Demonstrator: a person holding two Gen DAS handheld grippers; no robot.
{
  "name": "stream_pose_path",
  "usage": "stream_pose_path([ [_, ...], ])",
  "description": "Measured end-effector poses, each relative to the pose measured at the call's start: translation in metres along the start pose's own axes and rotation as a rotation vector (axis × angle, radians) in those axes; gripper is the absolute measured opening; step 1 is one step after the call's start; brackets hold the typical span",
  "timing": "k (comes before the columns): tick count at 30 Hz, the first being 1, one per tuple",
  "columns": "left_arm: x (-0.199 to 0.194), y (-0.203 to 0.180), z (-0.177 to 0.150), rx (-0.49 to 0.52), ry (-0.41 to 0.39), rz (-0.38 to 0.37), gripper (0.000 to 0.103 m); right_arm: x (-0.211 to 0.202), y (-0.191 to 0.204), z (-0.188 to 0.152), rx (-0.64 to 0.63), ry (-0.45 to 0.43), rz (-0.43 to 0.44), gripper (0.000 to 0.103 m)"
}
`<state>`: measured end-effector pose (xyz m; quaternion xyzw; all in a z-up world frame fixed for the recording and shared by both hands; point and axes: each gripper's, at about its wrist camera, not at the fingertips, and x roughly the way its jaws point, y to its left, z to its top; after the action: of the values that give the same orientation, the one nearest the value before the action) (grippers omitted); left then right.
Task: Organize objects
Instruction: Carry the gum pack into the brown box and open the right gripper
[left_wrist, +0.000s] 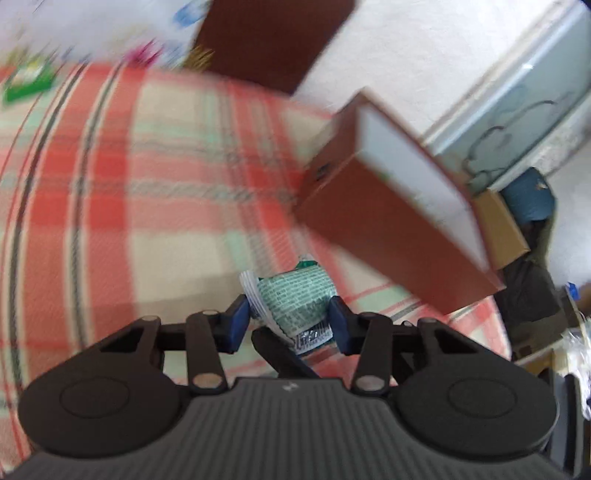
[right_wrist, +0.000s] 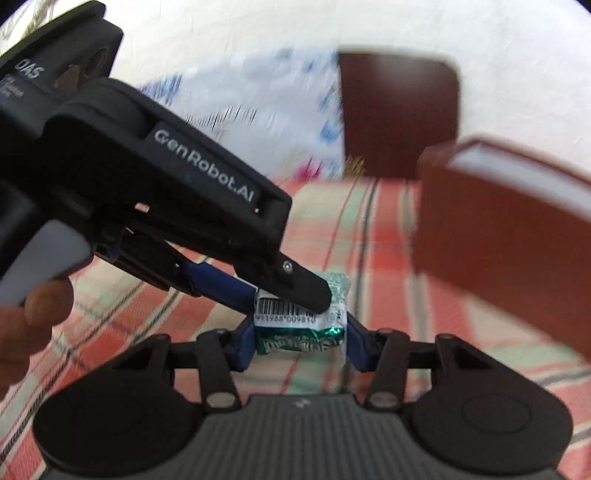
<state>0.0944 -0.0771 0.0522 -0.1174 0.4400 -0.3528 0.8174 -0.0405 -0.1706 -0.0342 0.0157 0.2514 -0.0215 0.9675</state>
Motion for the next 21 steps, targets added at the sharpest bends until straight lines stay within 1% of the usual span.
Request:
stream_pose_path([
  [2, 0.001, -0.030, 0.019, 0.070, -0.041, -0.042, 0.048, -0.018, -0.014, 0.013, -0.007, -0.109, -0.063, 0.047],
  [4, 0.010, -0.059, 0.040, 0.136, -0.071, -0.076, 0.048, -0.029, -0.037, 0.030, 0.010, -0.188, -0.128, 0.047],
  [6, 0.030, -0.081, 0.058, 0.175, -0.084, -0.085, 0.048, -0.030, -0.062, 0.044, 0.036, -0.228, -0.174, 0.047],
  [9, 0.062, -0.095, 0.074, 0.180, -0.076, -0.084, 0.048, -0.019, -0.100, 0.059, 0.098, -0.221, -0.222, 0.049],
  [11, 0.085, -0.101, 0.077, 0.201, -0.062, -0.043, 0.049, -0.004, -0.121, 0.061, 0.120, -0.195, -0.256, 0.056],
  [12, 0.092, -0.101, 0.077, 0.207, -0.049, -0.012, 0.049, 0.005, -0.129, 0.060, 0.120, -0.175, -0.287, 0.073],
  [13, 0.097, -0.099, 0.074, 0.210, -0.037, 0.011, 0.047, 0.012, -0.134, 0.056, 0.130, -0.162, -0.336, 0.076],
  [14, 0.097, -0.098, 0.070, 0.222, -0.045, 0.019, 0.046, 0.011, -0.138, 0.052, 0.150, -0.174, -0.353, 0.075],
  [15, 0.091, -0.096, 0.063, 0.246, -0.059, 0.007, 0.049, 0.006, -0.139, 0.046, 0.174, -0.194, -0.344, 0.071],
  [17, 0.077, -0.091, 0.052, 0.265, -0.078, -0.035, 0.048, -0.007, -0.133, 0.034, 0.168, -0.249, -0.355, 0.071],
  [20, 0.051, -0.094, 0.039, 0.313, -0.157, -0.025, 0.047, -0.024, -0.111, 0.020, 0.128, -0.313, -0.389, 0.072],
  [21, 0.043, -0.095, 0.035, 0.322, -0.173, -0.015, 0.047, -0.028, -0.104, 0.016, 0.122, -0.324, -0.383, 0.072],
])
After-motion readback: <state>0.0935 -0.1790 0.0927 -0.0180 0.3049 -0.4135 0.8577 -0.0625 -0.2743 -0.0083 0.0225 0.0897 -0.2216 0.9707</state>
